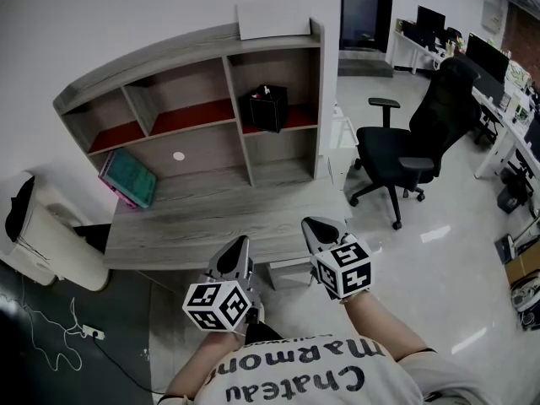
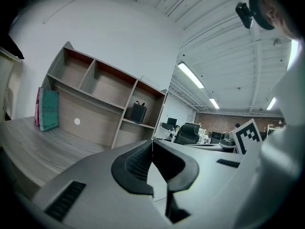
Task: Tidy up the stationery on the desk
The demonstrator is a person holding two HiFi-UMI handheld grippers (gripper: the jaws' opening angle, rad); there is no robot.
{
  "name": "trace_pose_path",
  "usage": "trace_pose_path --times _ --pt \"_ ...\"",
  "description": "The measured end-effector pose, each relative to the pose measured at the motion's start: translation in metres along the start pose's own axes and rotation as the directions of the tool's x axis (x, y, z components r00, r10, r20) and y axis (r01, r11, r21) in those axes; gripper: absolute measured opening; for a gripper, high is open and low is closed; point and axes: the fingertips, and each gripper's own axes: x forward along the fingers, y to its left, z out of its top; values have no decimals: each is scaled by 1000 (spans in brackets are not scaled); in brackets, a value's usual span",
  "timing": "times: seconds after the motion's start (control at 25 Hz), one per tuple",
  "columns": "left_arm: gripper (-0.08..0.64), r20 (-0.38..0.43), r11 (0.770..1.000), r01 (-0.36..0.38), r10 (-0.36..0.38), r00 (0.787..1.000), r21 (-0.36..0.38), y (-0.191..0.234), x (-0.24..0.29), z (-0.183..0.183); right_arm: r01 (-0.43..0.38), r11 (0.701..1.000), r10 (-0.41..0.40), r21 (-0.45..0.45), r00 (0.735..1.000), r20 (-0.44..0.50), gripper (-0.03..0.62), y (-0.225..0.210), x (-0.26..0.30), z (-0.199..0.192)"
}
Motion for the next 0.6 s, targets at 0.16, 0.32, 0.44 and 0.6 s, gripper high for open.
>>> trace_pose_path --times 0.16,0.32,0.44,0.6 --pt "15 6 1000 5 -5 1000 0 -4 -8 -1 3 1000 -3 -3 1000 -2 14 4 -8 -4" --pt "15 11 1000 3 -3 1000 -2 -8 -16 -4 3 1000 -3 -6 1000 -6 14 9 -15 -9" --pt "15 9 1000 0 0 1000 -4 -8 -22 -8 1 1000 -1 -7 1000 -10 14 13 -18 -13" --pt "15 12 1000 -2 2 1000 -3 -9 -30 -7 -2 1000 2 -11 1000 -8 13 19 -23 -13"
